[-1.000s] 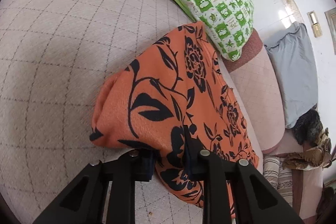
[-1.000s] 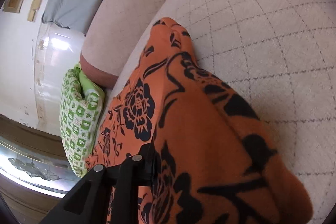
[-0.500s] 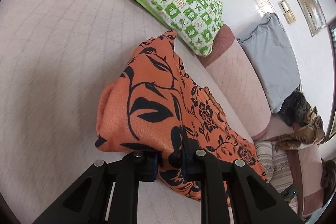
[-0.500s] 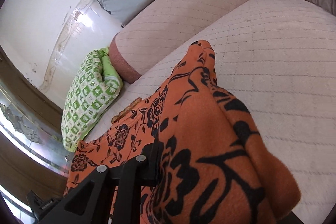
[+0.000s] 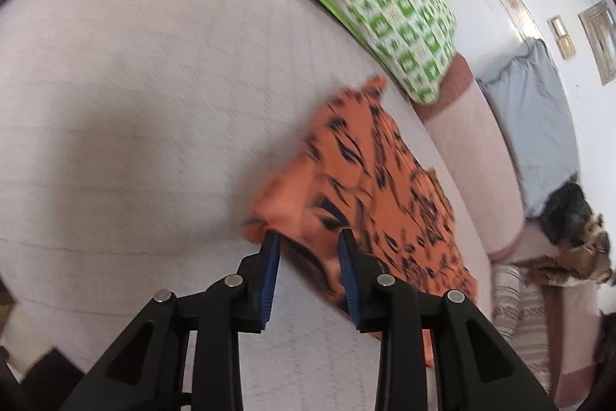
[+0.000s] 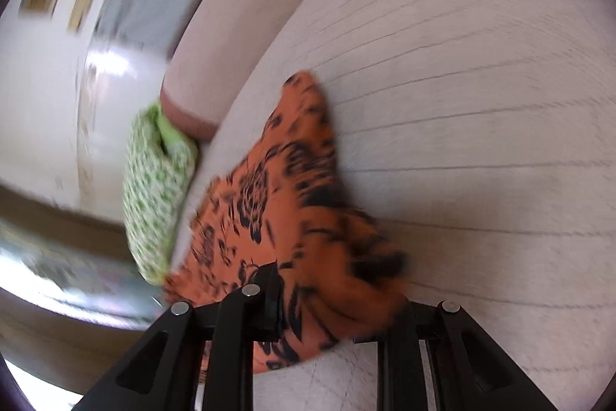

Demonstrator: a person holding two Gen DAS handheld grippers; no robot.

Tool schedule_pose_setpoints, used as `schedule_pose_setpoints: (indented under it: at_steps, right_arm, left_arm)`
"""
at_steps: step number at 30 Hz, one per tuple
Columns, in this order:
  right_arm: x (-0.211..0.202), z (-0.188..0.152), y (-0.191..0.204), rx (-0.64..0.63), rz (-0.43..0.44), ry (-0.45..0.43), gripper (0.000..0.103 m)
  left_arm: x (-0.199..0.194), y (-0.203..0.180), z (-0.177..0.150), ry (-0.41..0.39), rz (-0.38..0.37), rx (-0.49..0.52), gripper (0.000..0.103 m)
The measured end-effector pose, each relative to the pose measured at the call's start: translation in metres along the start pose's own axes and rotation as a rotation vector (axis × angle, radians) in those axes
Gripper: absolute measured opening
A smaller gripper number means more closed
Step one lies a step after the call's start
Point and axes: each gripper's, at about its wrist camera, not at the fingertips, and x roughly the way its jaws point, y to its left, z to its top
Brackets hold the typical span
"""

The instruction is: Fold small clothes

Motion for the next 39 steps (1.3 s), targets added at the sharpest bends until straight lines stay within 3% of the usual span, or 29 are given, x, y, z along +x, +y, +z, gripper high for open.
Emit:
schedule_pose_setpoints:
  at_steps: [3, 6, 9, 12, 15, 20, 22, 25, 27, 29, 34, 39]
  right_arm:
    - [-0.016, 0.003, -0.003, -0.007, -0.034, -0.036, 0.024]
    - [-0.025, 0.004, 0.004, -0.033, -0.072, -0.048, 0.024]
    - [-0.036, 0.012, -0.001, -0.006, -0.114, -0.061, 0.027]
    - [-0.063, 0.021, -0.011, 0.033, -0.190, -0.183, 0.027]
    - [-0.083, 0.028, -0.005, 0.005, -0.121, -0.299, 0.027]
    - [-0.047, 0.016, 0.036, -0.183, 0.018, -0.181, 0.027]
    - [-0.027, 0.010, 0.045, -0.209, 0.048, -0.106, 0.027]
    - [0.010, 0.006, 0.041, -0.204, -0.032, 0.011, 0.030]
    - [0.043, 0.005, 0.022, -0.152, -0.166, 0.131, 0.031]
    - [0.040, 0.008, 0.019, -0.115, -0.138, 0.111, 0.030]
    - [0.017, 0.009, 0.043, -0.181, -0.029, -0.016, 0.032]
    - [0.029, 0.003, 0.071, -0.248, 0.006, -0.051, 0.033]
  left_arm:
    - [-0.022, -0.008, 0.008, -0.146, 0.105, 0.112, 0.046]
    - [-0.039, -0.015, 0.011, -0.267, 0.158, 0.197, 0.052]
    - [-0.036, -0.031, 0.010, -0.306, 0.190, 0.311, 0.056]
    - [-0.024, -0.048, 0.007, -0.298, 0.190, 0.420, 0.056]
    - [-0.013, -0.064, 0.006, -0.283, 0.169, 0.478, 0.057]
    - [0.012, -0.086, -0.003, -0.202, 0.134, 0.497, 0.068]
    - [0.026, -0.092, -0.009, -0.170, 0.208, 0.534, 0.072]
    - [0.058, -0.087, -0.013, -0.064, 0.384, 0.557, 0.080]
    - [0.078, -0.072, -0.011, 0.047, 0.397, 0.494, 0.082]
    - [0.072, -0.067, -0.006, 0.024, 0.366, 0.437, 0.085]
    - [0.062, -0.074, -0.004, 0.002, 0.290, 0.438, 0.085]
    - [0.057, -0.082, -0.005, -0.021, 0.292, 0.473, 0.087]
